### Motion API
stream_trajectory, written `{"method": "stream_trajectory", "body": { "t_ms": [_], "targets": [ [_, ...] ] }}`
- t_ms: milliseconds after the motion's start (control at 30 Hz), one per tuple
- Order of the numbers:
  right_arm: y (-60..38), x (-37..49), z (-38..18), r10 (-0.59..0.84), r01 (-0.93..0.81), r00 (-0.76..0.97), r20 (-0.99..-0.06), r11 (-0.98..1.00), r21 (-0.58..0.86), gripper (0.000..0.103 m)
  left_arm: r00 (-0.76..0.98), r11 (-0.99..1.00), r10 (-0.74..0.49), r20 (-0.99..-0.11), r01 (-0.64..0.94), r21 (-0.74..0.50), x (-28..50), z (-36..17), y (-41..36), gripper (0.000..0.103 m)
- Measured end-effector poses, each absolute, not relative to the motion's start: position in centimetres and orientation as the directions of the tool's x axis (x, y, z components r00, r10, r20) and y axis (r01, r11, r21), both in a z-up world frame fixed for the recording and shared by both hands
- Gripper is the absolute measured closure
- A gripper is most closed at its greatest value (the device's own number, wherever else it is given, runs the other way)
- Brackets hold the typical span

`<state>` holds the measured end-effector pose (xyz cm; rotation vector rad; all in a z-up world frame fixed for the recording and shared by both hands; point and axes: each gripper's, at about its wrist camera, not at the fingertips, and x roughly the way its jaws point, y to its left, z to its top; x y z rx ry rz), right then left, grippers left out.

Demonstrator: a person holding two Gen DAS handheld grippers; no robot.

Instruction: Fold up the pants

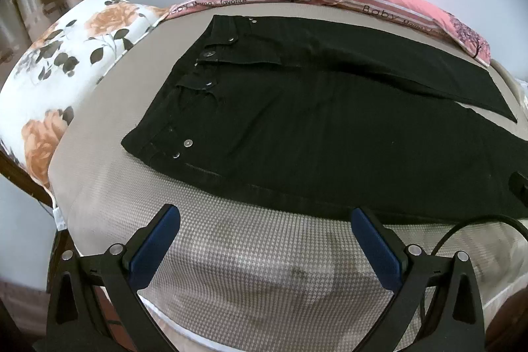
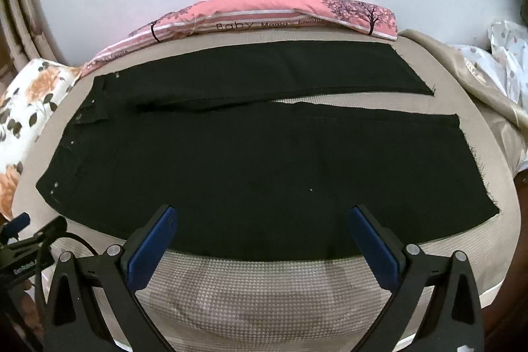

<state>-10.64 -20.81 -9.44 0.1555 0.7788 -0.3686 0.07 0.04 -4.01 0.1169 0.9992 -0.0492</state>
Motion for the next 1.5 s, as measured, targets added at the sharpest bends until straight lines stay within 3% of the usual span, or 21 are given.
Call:
{"method": "stream_trajectory", "body": {
  "t_ms": [867,1500],
  "targets": [
    [-20.5,-10.3,-9.7,-0.272,0.364,0.64,-0.719,0.931,-0.028,0.0,0.531,0.993,0.016,-0.847,0.094,0.077,0.0,-4.3,-0.1,0.0],
    [-19.1,-10.5,-8.3,-0.32,0.338,0.691,-0.648,0.936,-0.102,0.001,0.617,0.991,-0.01,-0.787,0.114,0.076,-0.4,-2.0,-0.1,0.0]
  ]
}}
